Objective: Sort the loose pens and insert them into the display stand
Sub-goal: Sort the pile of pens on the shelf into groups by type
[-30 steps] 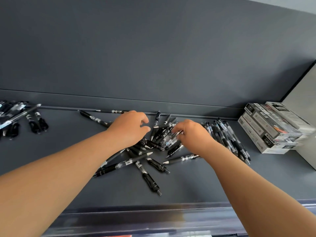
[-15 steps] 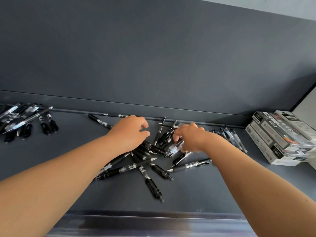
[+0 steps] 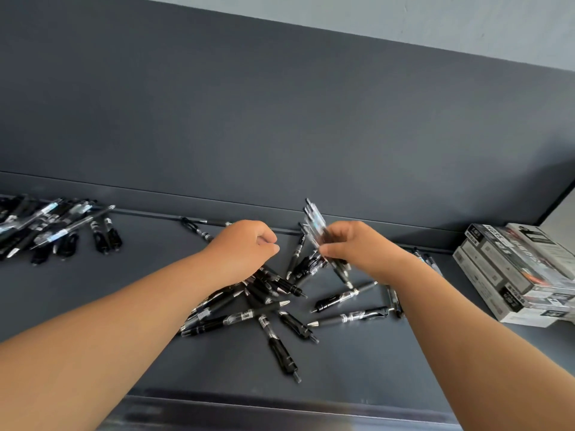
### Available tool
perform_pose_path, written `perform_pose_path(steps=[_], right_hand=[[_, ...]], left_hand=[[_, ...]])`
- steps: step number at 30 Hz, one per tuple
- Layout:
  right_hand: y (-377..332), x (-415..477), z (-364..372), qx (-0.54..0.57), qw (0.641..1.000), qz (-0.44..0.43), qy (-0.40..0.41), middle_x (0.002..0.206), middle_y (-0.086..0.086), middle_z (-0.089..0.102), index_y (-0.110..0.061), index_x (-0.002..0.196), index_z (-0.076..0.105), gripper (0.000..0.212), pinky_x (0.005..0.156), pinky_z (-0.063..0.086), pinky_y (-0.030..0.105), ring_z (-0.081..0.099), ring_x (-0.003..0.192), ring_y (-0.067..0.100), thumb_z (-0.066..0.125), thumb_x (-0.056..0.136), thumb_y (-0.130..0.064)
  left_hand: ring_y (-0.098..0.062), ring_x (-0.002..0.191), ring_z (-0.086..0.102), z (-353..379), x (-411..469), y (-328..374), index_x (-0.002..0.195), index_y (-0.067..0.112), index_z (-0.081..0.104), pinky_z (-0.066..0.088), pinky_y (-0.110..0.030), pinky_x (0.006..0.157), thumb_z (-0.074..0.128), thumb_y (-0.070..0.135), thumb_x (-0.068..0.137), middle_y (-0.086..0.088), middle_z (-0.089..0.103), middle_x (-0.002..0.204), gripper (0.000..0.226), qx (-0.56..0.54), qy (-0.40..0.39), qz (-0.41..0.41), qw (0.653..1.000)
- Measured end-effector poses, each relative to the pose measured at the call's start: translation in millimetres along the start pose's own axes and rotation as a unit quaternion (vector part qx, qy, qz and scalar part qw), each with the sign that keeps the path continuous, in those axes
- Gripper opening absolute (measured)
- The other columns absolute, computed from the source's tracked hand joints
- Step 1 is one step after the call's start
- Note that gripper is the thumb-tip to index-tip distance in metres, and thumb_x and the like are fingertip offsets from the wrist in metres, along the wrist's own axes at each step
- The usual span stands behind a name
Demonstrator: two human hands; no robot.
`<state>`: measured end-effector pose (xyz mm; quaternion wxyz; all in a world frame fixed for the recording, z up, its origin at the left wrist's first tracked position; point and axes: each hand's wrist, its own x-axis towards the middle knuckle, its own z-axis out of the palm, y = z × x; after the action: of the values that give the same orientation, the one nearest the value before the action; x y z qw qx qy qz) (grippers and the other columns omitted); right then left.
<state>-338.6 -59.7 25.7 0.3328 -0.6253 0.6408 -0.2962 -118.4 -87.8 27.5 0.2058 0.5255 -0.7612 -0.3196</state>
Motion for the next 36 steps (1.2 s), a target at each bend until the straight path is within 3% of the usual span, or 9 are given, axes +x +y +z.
perform_pose_path(steps=[4,7,13,16,20,24,28,32,36], right_hand=[[-19.3,-0.2,15.3,0.215,0.976,0.016,-0.016,0.067,0.001,0.061,-0.011,0.087,0.064,0.008,0.058,0.039,0.025,0.053,0.059,0.014,0.061,0.088,-0.004],[-28.4,1.7,29.4,0.327,0.944,0.028,-0.034,0.063,0.003,0.064,-0.008,0.083,0.063,0.010,0.054,0.047,0.025,0.061,0.056,0.016,0.057,0.090,-0.003],[-29.1,6.4,45.4,0.394,0.916,0.071,0.001,0.074,0.008,0.063,-0.009,0.086,0.063,0.003,0.072,0.052,0.038,0.059,0.068,0.023,0.062,0.088,-0.007],[-27.5,2.7,32.0,0.343,0.934,0.087,0.051,0.067,0.006,0.059,-0.009,0.080,0.063,0.009,0.061,0.049,0.031,0.055,0.058,0.017,0.062,0.087,-0.004],[0.8,-16.1,-16.3,0.151,0.964,0.147,0.164,0.072,0.007,0.063,-0.009,0.083,0.067,0.004,0.067,0.049,0.035,0.056,0.064,0.019,0.070,0.084,-0.011],[36.2,-40.1,-47.8,-0.042,0.950,0.199,0.237,0.065,0.009,0.056,-0.001,0.084,0.065,0.016,0.056,0.040,0.029,0.048,0.056,0.021,0.074,0.080,-0.013],[53.7,-57.8,-47.7,-0.176,0.921,0.231,0.260,0.101,0.023,0.066,0.007,0.111,0.058,0.039,0.082,0.049,0.041,0.061,0.096,0.037,0.070,0.082,-0.015],[66.3,-60.8,-40.9,-0.213,0.911,0.235,0.265,0.107,0.013,0.063,-0.006,0.121,0.054,0.042,0.076,0.044,0.035,0.057,0.098,0.032,0.067,0.084,-0.022],[65.6,-65.5,-36.9,-0.306,0.886,0.222,0.269,0.123,0.016,0.051,-0.008,0.122,0.053,0.039,0.086,0.041,0.039,0.047,0.113,0.036,0.062,0.087,-0.023]], left_hand=[[-0.012,0.084,0.068,4.0,-3.3,14.2,0.090,0.024,0.065,0.053,-0.033,0.084,0.054,0.026,0.093,0.005,0.069,0.090,0.011,-0.130,-0.027,-0.007,0.991],[-0.014,0.082,0.069,4.7,-8.6,21.9,0.092,0.020,0.064,0.054,-0.031,0.080,0.055,0.027,0.094,0.001,0.071,0.091,0.012,-0.181,-0.066,-0.020,0.981],[-0.012,0.078,0.068,1.2,-11.7,17.6,0.092,0.016,0.064,0.053,-0.030,0.077,0.067,0.025,0.087,-0.001,0.071,0.090,0.011,-0.170,-0.055,-0.026,0.983],[-0.015,0.082,0.068,-0.1,-9.7,9.5,0.090,0.016,0.065,0.053,-0.035,0.081,0.067,0.028,0.085,-0.003,0.071,0.091,0.013,-0.144,-0.037,-0.036,0.988],[-0.018,0.085,0.066,-0.3,-7.3,4.1,0.087,0.024,0.064,0.050,-0.032,0.074,0.064,0.034,0.084,0.002,0.069,0.089,0.011,-0.031,0.000,-0.023,0.999],[-0.010,0.091,0.058,7.6,-2.5,4.7,0.103,0.024,0.062,0.041,-0.025,0.071,0.059,0.035,0.089,0.010,0.063,0.103,0.017,0.077,0.007,0.015,0.997],[-0.015,0.112,0.053,20.3,5.9,0.7,0.116,0.022,0.058,0.042,-0.031,0.093,0.057,0.035,0.091,0.005,0.058,0.122,0.028,0.145,0.005,0.052,0.988],[-0.017,0.117,0.049,28.8,10.4,-0.5,0.121,0.023,0.056,0.038,-0.030,0.093,0.056,0.035,0.093,0.005,0.054,0.127,0.031,0.176,0.003,0.068,0.982],[-0.018,0.114,0.051,28.8,11.4,-4.9,0.120,0.024,0.057,0.041,-0.032,0.091,0.057,0.036,0.092,0.005,0.054,0.127,0.031,0.186,0.003,0.070,0.980]])
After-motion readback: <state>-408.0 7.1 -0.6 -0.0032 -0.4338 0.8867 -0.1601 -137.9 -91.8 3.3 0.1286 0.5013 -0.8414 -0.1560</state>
